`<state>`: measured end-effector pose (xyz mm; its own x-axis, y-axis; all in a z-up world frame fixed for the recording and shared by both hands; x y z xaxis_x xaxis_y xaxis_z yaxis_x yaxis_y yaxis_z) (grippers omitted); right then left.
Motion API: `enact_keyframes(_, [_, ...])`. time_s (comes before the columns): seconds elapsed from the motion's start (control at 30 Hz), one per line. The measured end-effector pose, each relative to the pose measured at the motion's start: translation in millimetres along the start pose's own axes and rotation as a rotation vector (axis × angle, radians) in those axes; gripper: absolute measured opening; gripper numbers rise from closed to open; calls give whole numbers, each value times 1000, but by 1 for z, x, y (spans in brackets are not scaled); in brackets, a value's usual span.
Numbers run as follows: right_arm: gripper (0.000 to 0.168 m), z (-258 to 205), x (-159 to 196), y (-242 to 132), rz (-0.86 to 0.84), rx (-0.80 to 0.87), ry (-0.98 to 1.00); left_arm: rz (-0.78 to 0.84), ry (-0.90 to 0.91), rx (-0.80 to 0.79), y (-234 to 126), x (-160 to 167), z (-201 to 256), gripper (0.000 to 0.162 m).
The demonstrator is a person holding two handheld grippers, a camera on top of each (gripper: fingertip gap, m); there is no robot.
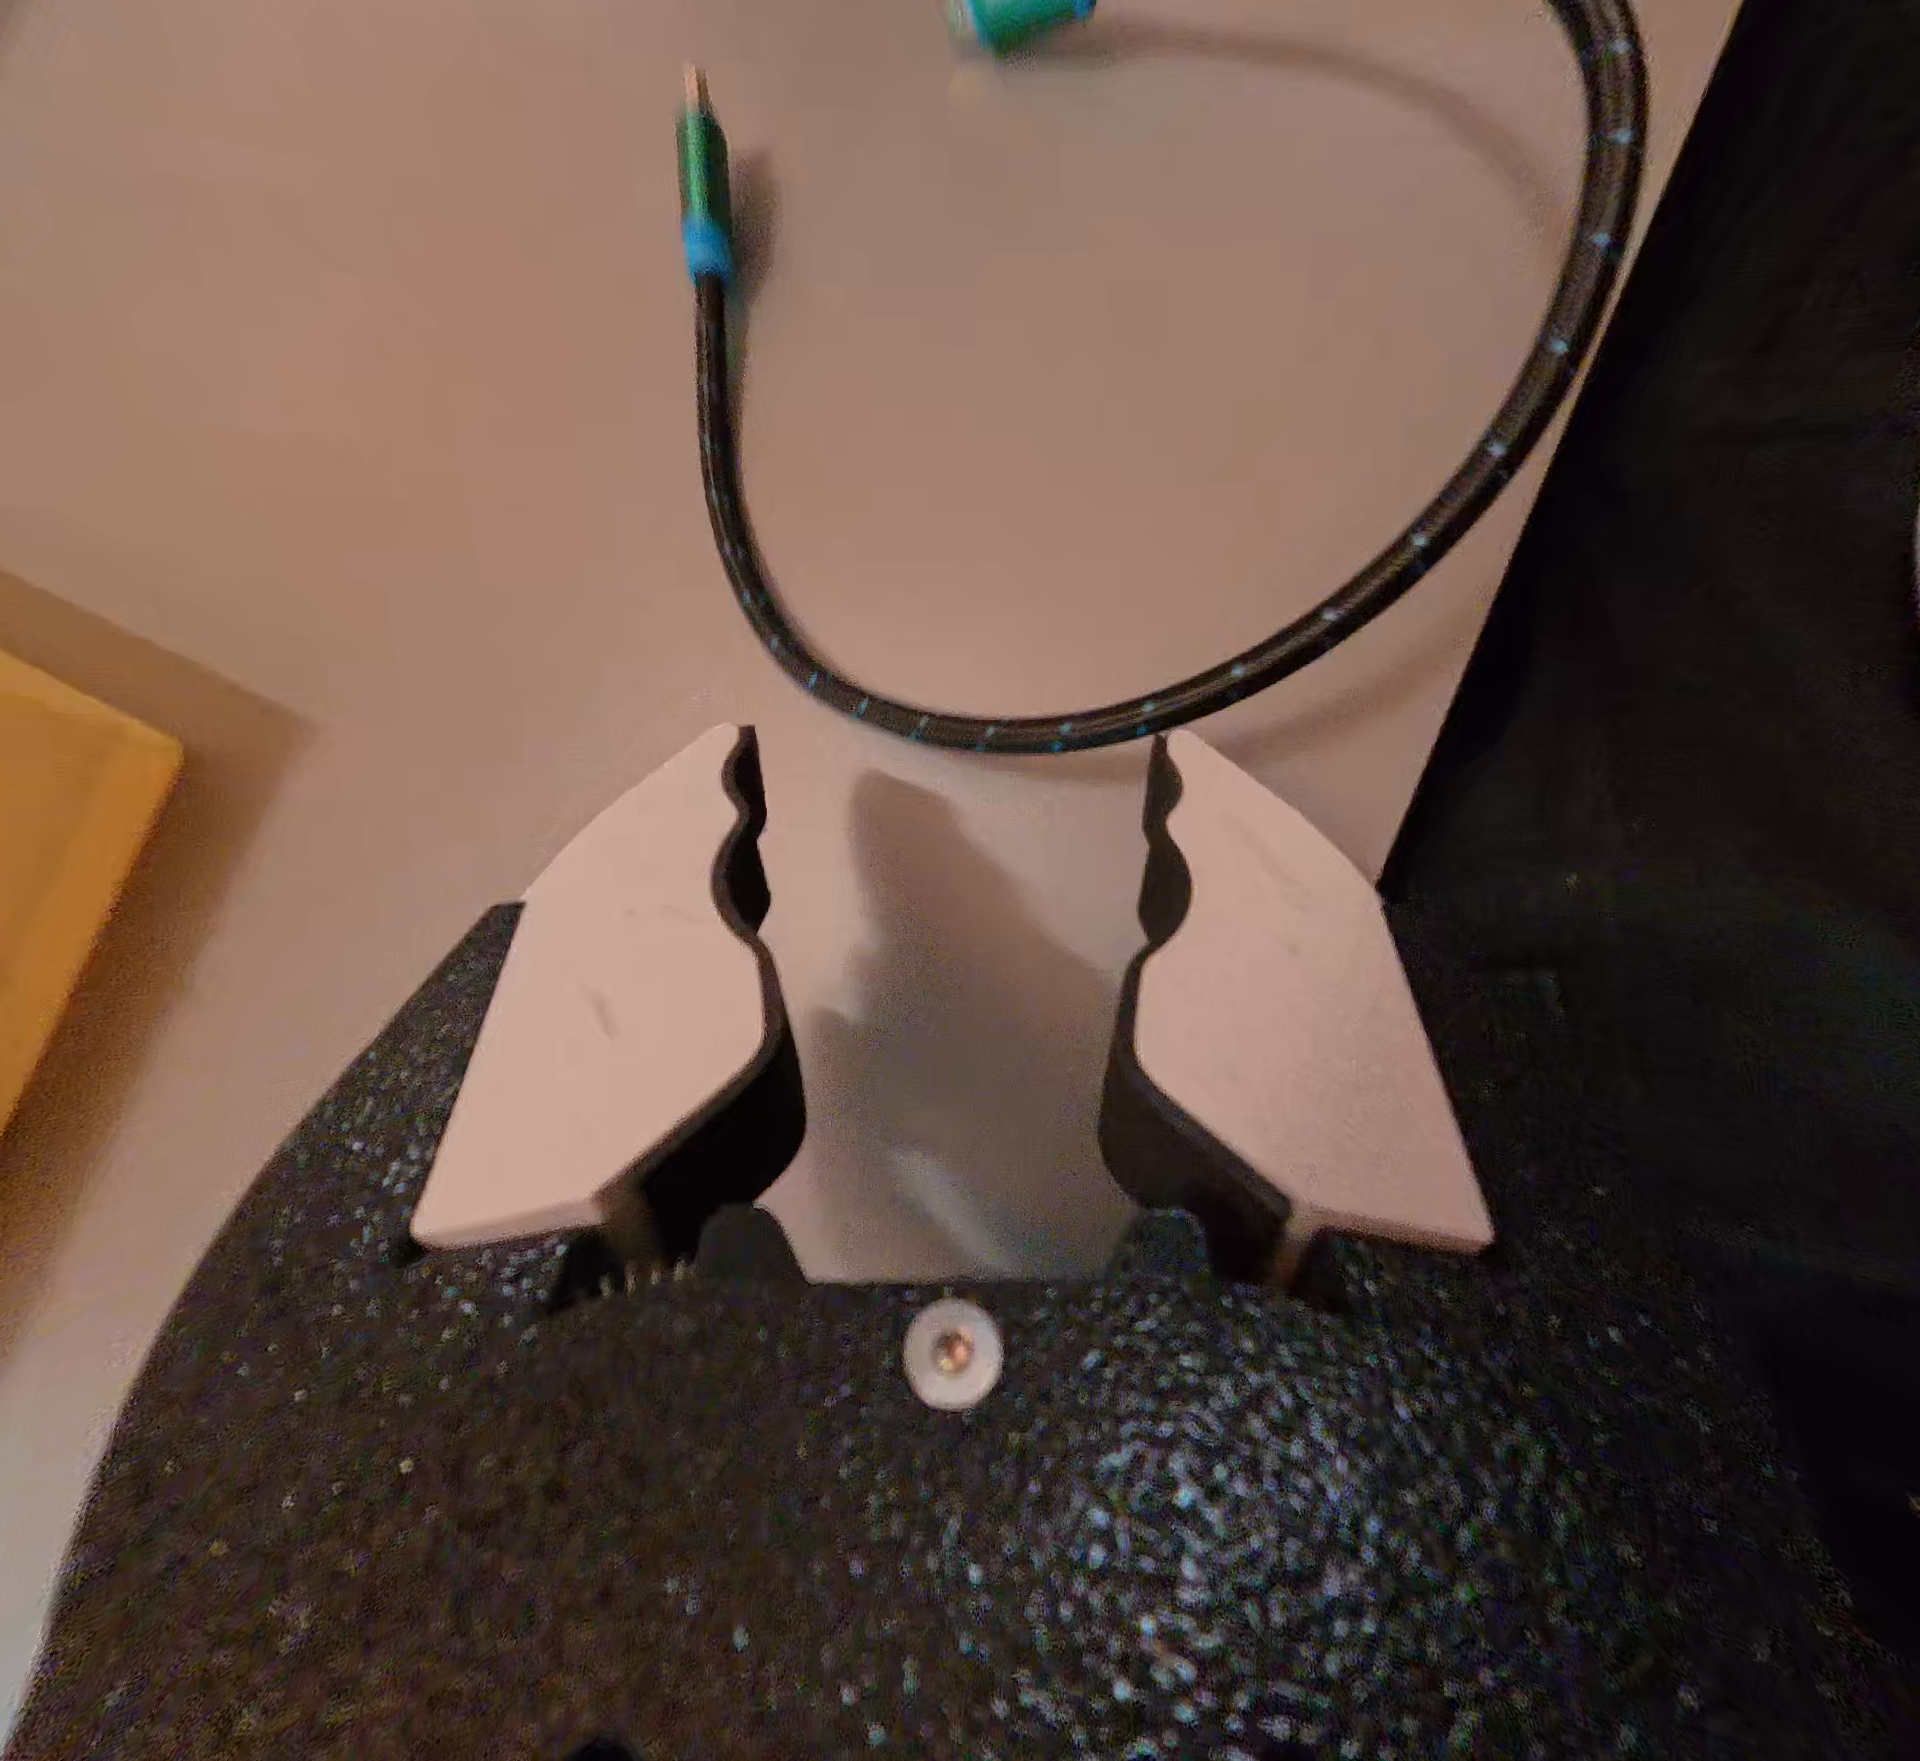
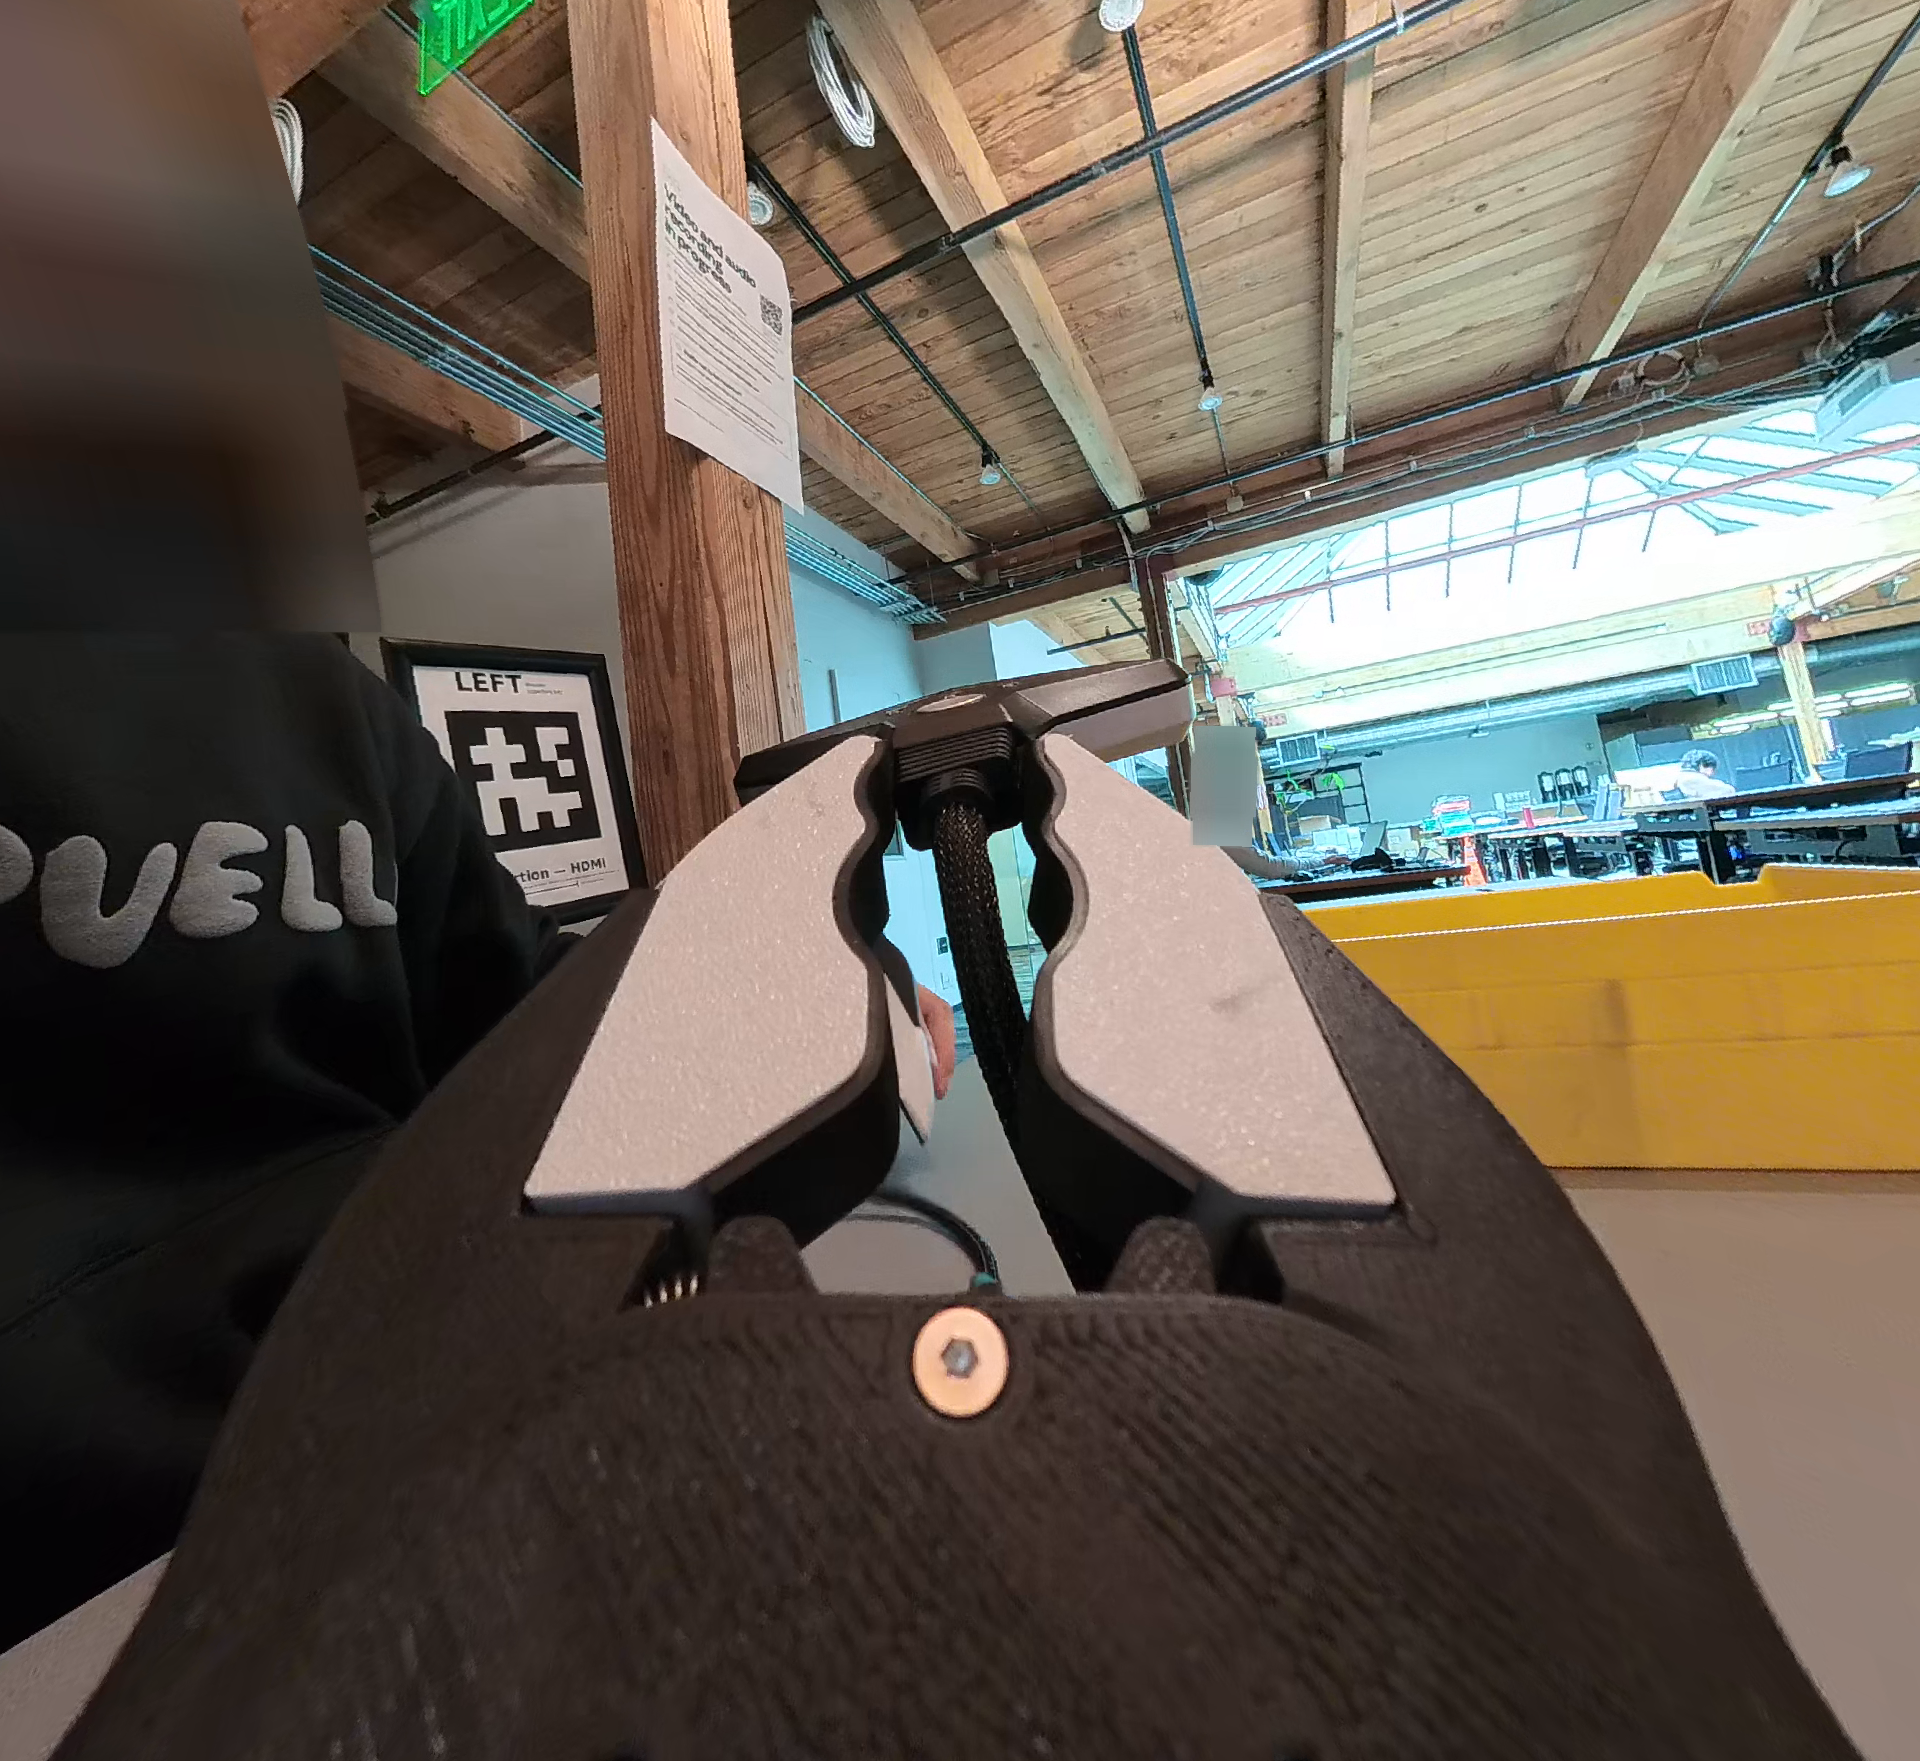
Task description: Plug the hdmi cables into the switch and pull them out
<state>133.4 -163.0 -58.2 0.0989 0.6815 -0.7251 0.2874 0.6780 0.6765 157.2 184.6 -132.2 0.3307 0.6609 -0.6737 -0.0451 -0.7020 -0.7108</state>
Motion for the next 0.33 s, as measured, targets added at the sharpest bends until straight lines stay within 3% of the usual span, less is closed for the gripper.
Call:
enact_keyframes(0.13, [24,0,1,0,-5,0,2,-41,-114,85,-11,7,-3,68])
enact_keyframes(0.27, [24,1,1,1,-8,-1,4,114,-198,23,-10,-24,-19,66])
enact_keyframes(0.33, [24,2,1,1,-14,-2,7,95,-197,40,6,-39,-24,65])
Point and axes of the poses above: each gripper's, where its closed fingertips meet, y out along the fingers, x out of its underside, z = x × y across the jaws, the point moved 6 cm from there along -y, back along the fingers, and after that the axes turned 3 degrees about z, right-handed, at the moved point
